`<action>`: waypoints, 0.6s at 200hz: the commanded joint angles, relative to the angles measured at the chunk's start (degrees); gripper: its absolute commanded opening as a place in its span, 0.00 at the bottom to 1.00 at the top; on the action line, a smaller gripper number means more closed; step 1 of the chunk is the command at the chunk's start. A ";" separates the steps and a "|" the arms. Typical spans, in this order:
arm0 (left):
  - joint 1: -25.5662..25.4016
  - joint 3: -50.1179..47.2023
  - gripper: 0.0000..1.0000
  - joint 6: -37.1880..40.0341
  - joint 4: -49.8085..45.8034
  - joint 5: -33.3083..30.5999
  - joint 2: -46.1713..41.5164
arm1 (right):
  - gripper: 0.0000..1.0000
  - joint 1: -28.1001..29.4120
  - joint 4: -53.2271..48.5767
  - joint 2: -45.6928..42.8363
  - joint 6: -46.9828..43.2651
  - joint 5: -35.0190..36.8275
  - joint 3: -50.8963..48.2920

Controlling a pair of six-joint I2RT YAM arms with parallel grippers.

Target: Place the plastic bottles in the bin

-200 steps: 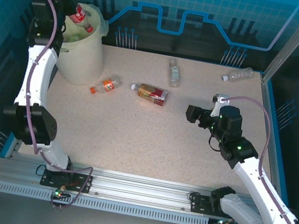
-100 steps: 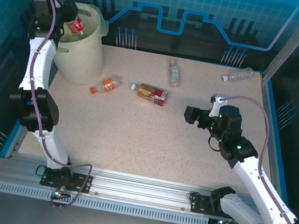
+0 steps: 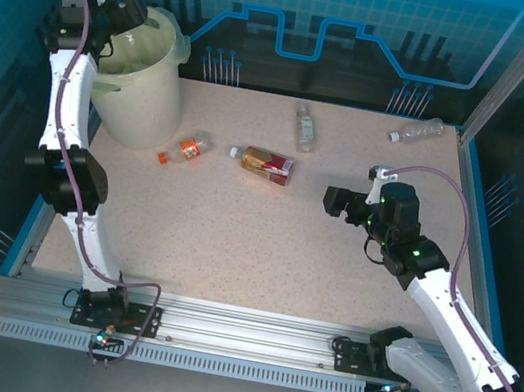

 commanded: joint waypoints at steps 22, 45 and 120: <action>-1.79 -1.95 0.99 -2.31 -3.61 0.58 -5.31 | 1.00 -0.60 -2.65 1.74 2.65 4.22 2.27; -4.36 -6.14 0.99 -1.72 -2.31 -0.33 -9.00 | 1.00 -0.58 -2.15 2.01 3.51 4.76 1.86; -19.76 -26.35 0.99 -0.01 5.69 -8.07 -21.81 | 1.00 -0.62 -1.19 2.50 7.96 9.94 1.34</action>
